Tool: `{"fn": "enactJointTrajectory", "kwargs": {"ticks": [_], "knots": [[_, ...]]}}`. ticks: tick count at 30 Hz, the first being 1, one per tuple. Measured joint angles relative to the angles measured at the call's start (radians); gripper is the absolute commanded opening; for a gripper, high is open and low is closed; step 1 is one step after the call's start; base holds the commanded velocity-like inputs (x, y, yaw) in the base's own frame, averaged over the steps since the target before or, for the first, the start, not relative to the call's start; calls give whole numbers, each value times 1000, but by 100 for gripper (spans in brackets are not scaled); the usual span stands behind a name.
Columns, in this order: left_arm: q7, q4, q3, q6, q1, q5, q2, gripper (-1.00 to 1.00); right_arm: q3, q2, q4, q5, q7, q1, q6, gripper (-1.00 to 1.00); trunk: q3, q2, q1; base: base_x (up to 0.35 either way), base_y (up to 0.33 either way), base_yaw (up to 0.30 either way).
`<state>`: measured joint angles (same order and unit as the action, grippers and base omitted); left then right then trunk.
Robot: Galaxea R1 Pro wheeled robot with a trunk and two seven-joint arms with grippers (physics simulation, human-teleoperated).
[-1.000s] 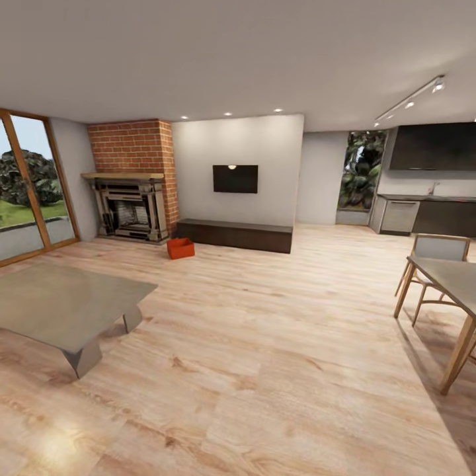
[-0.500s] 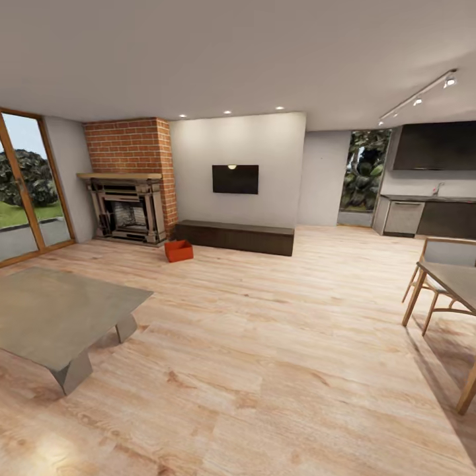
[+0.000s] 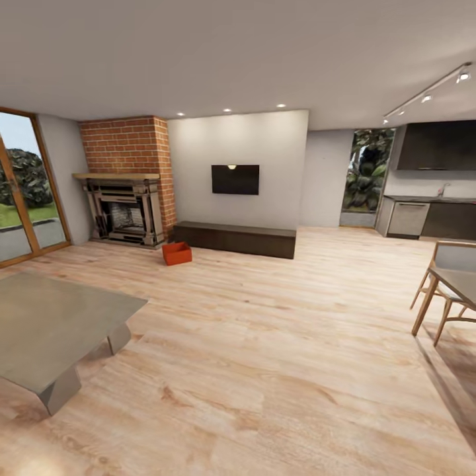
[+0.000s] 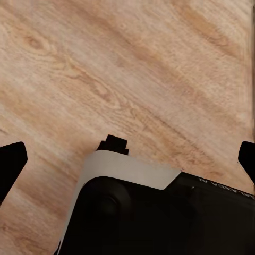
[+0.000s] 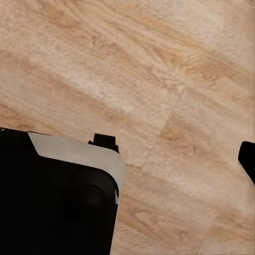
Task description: Move the two storage containers from the living room to the garage. In the garage, place one container on the floor and stack the other container on top of it (either order is fine).
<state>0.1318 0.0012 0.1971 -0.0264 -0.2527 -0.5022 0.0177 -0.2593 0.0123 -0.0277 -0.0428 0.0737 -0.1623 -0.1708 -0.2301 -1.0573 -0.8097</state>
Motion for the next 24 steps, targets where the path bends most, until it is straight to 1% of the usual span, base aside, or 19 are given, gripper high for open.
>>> {"fn": "enactJointTrajectory", "kwargs": {"ticks": [6, 11, 15, 18, 24], "knots": [[0, 0, 0, 0, 0, 0, 0, 100, 0, 0, 0, 1, 0, 0, 0, 100, 0, 0, 0, 323, 0, 38], [0, 0, 0, 0, 0, 0, 0, 100, -1, 2, 0, 10, -2, -1, 0, 100, 0, 0, 0, 323, 0, 242], [0, 0, 0, 0, 0, 0, 0, 100, -1, 3, 0, 9, -1, -1, 0, 100, 0, 0, 0, 323, 0, 217], [0, 0, 0, -1, 0, 0, -1, 100, 0, 3, 0, 5, 1, -1, 0, 100, 0, 0, 0, 323, 0, 57], [0, 0, 0, 0, 0, 0, 0, 100, -5, 2, 0, 12, 2, 0, 0, 100, 0, 0, 0, 323, 0, 7]]}}
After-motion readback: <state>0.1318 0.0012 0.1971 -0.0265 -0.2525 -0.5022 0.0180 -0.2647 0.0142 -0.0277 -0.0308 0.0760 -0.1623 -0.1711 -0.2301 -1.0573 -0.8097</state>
